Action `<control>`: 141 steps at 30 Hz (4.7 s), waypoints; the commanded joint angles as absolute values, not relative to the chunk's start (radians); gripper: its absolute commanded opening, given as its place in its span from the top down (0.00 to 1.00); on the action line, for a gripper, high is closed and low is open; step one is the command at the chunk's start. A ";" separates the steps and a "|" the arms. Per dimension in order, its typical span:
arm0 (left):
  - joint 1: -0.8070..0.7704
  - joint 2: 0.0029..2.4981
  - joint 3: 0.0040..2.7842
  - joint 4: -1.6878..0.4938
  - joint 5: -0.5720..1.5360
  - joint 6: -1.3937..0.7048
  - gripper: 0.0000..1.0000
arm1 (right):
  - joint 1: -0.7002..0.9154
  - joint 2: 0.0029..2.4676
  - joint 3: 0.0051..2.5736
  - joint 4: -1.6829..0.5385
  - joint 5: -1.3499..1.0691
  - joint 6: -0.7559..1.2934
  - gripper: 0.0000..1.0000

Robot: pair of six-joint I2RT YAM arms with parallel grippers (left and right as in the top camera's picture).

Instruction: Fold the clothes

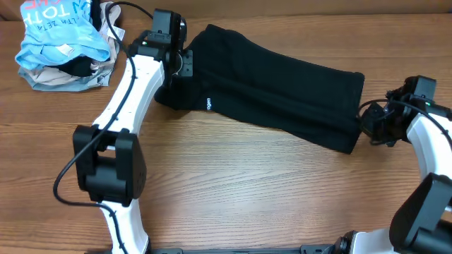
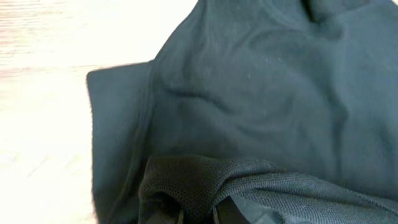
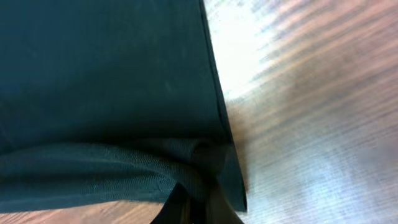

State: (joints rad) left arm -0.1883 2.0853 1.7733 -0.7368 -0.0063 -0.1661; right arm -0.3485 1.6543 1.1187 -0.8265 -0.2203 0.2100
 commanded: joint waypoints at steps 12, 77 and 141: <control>-0.181 2.178 1.778 -0.607 -0.033 -0.178 0.00 | -0.287 1.736 1.128 -0.734 -0.203 0.237 0.56; -0.071 2.126 1.506 -0.989 -0.222 -0.090 0.79 | -0.237 1.549 0.888 -0.767 -0.176 0.285 0.63; -0.123 2.072 1.640 -1.201 0.080 -0.079 0.19 | -0.032 1.697 1.240 -1.021 -0.252 0.144 0.43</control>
State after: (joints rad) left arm -0.1230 2.0453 1.6352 -1.1965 0.1001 -0.0711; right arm -0.0486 1.6440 1.2236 -1.0302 -0.2752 0.1375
